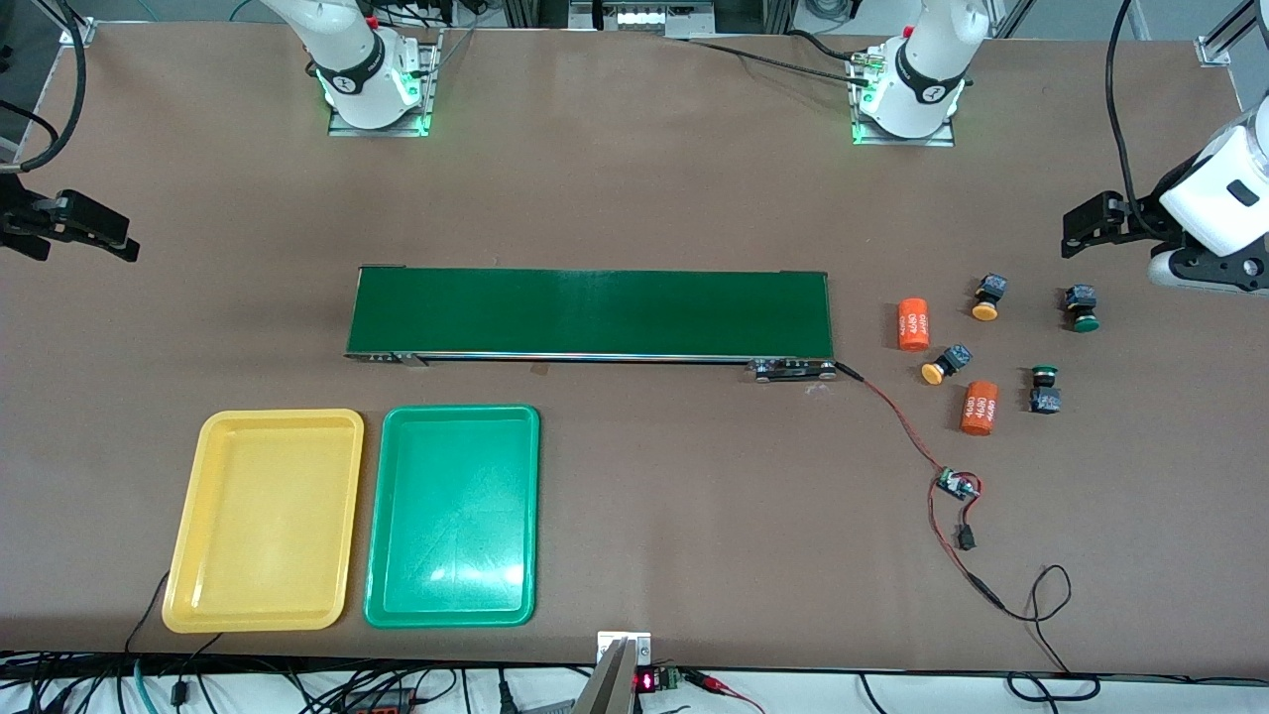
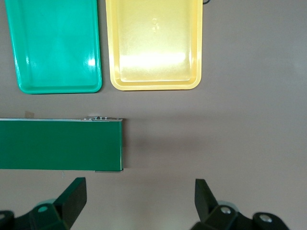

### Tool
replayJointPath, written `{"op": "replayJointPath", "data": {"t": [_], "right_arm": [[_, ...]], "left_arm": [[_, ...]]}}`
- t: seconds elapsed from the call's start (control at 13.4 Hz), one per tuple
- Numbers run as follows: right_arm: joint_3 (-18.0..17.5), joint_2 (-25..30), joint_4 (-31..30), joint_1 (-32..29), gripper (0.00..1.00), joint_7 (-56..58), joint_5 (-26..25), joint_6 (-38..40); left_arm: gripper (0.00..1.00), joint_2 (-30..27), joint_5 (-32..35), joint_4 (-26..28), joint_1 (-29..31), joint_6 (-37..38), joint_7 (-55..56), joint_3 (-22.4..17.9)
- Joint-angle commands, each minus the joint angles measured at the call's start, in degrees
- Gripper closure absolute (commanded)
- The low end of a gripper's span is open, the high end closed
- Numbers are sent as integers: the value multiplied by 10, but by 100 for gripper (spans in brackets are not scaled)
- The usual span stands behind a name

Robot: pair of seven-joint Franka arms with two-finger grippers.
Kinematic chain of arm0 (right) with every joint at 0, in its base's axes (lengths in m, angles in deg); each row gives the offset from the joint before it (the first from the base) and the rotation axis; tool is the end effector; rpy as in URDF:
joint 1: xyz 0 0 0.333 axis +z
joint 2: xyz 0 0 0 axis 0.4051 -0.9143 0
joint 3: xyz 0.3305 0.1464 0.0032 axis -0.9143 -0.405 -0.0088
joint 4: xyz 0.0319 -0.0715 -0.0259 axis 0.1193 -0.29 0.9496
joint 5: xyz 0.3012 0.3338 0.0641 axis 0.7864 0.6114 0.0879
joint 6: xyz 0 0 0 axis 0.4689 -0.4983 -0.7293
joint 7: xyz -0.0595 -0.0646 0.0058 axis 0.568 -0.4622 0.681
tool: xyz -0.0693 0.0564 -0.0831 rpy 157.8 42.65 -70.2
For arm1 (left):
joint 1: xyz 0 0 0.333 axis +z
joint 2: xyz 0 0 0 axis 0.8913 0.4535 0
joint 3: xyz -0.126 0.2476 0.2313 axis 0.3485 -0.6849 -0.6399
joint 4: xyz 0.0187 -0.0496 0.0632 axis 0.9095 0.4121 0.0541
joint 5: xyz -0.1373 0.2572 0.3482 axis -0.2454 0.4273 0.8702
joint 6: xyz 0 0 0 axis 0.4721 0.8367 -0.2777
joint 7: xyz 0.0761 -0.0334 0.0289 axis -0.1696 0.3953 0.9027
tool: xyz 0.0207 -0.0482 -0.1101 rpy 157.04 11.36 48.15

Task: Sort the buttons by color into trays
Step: 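Raise the left gripper from rest toward the buttons and cylinders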

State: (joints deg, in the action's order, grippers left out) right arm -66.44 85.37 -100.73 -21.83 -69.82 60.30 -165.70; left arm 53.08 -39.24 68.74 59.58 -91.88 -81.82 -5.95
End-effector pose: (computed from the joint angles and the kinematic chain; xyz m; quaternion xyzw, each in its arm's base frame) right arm 0.6388 -0.0342 0.6445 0.9999 -0.0013 -0.0136 0.0045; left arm 0.6256 -0.0145 0.6239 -0.9972 0.0550 0.0489 0.0114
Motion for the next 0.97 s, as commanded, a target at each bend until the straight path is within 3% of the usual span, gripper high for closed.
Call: {"op": "replayJointPath", "data": {"t": [0.0,0.6,0.9], "right_arm": [[0,10,-8,0,0,8,1,-5],[0,10,-8,0,0,8,1,-7],[0,10,-8,0,0,8,1,-9]], "left_arm": [[0,8,-3,-22,1,14,2,-3],[0,12,-2,-18,0,30,10,-1],[0,40,-12,-24,0,38,9,-4]]}}
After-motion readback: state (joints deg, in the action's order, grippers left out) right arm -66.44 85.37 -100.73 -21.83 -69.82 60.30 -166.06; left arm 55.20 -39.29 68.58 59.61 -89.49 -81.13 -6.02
